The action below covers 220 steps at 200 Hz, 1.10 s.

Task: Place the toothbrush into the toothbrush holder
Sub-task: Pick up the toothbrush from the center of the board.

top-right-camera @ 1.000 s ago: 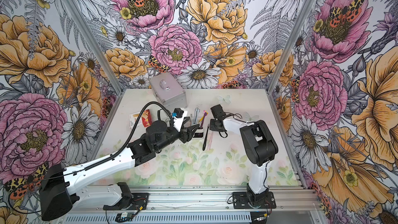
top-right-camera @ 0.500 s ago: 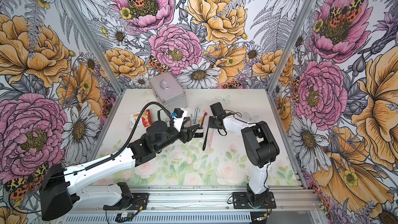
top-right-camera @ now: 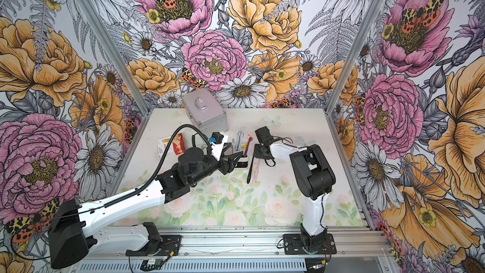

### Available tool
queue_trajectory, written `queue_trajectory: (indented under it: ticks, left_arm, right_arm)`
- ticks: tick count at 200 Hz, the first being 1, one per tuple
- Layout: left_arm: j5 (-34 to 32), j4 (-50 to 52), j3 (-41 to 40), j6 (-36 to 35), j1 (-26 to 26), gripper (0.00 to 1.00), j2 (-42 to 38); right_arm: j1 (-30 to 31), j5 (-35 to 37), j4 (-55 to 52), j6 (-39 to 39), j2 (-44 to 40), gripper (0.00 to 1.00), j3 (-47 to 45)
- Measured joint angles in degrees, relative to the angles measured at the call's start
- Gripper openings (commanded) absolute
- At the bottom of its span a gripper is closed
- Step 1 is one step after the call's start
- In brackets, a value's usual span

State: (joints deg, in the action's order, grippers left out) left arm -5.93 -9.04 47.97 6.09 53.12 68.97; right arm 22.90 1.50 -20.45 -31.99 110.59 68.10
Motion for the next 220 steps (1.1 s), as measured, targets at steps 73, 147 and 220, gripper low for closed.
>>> queue_trajectory:
  ticks: [73,147,220]
  left_arm:
    - [-0.04,-0.17,-0.90,0.07,0.00,0.67,0.00]
    - [0.48,-0.20,-0.94,1.53,0.00,0.68,0.00]
    - [4.07,0.90,-0.81,3.69,-0.02,0.69,3.23]
  right_arm:
    - [-0.57,0.09,1.70,0.09,0.92,0.00,0.50]
    - [-0.76,-1.27,1.99,2.73,-1.29,0.00,-1.84]
    - [-0.76,-2.84,1.90,4.02,-18.12,0.00,-7.08]
